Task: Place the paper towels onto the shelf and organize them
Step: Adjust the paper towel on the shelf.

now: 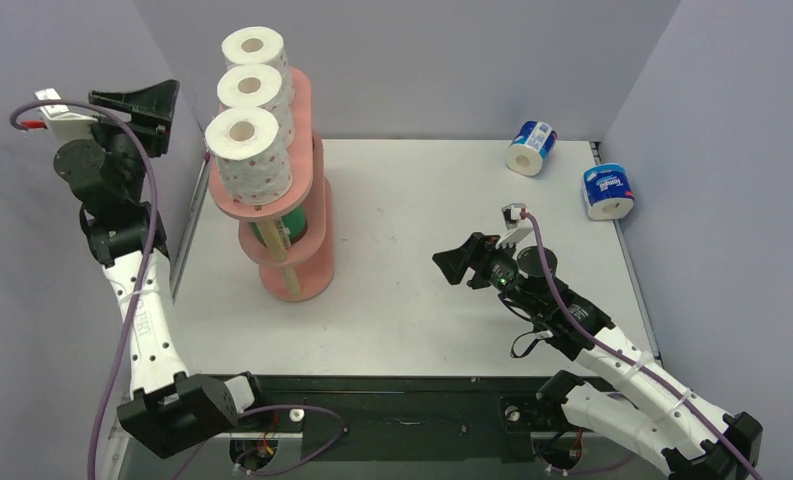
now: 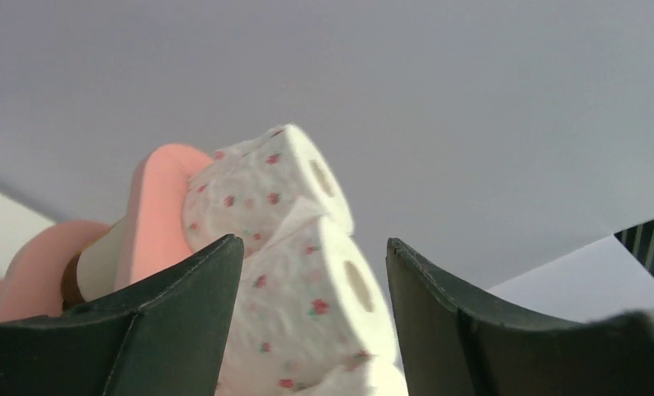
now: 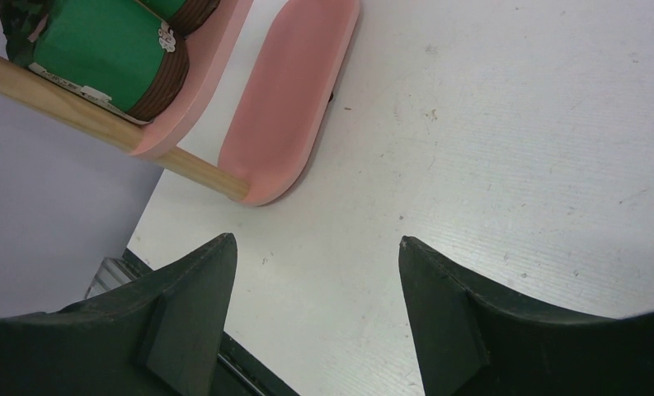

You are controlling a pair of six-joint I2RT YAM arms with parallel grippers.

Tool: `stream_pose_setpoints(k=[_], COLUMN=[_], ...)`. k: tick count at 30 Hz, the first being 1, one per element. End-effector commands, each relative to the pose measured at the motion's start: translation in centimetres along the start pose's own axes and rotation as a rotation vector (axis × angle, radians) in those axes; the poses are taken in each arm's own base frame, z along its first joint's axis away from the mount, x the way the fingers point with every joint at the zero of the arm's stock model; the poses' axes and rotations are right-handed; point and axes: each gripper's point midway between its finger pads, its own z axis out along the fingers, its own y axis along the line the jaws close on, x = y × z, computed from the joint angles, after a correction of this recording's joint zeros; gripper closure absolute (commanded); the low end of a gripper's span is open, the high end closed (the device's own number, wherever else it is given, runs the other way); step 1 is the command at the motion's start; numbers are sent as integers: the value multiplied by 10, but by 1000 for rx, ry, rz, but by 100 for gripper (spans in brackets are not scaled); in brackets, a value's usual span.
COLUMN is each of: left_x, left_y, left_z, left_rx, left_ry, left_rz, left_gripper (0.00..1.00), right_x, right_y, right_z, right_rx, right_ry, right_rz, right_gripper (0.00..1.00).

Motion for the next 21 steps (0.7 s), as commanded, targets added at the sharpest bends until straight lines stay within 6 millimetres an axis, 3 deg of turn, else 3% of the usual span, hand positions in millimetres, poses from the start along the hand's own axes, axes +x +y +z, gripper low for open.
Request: stream_pose_setpoints(k=[1, 5, 9, 13, 17, 21], left_x=[-18, -8, 0, 32, 68, 93], left_y=[-83, -116, -173, -221, -242, -250], left_z=[-31, -43, -69, -105, -138, -167], left_rx=[107, 138, 261, 483, 658, 766], left_ry=[-71, -72, -113, -73, 54, 187], left_rz=[214, 336, 484, 546, 568, 568], left_gripper=[36, 31, 28, 24, 21, 18], right_x=[-12, -12, -10, -10, -11, -13], right_y=[4, 9, 13, 13, 7, 1], right_z=[2, 5, 6, 3, -2, -6], right_rx=[-8, -27, -35, -31, -2, 26], right_ry=[-43, -33, -21, -20, -32, -43], right_rz=[-2, 13, 19, 16, -12, -26], right_gripper=[33, 33, 33, 33, 33, 33])
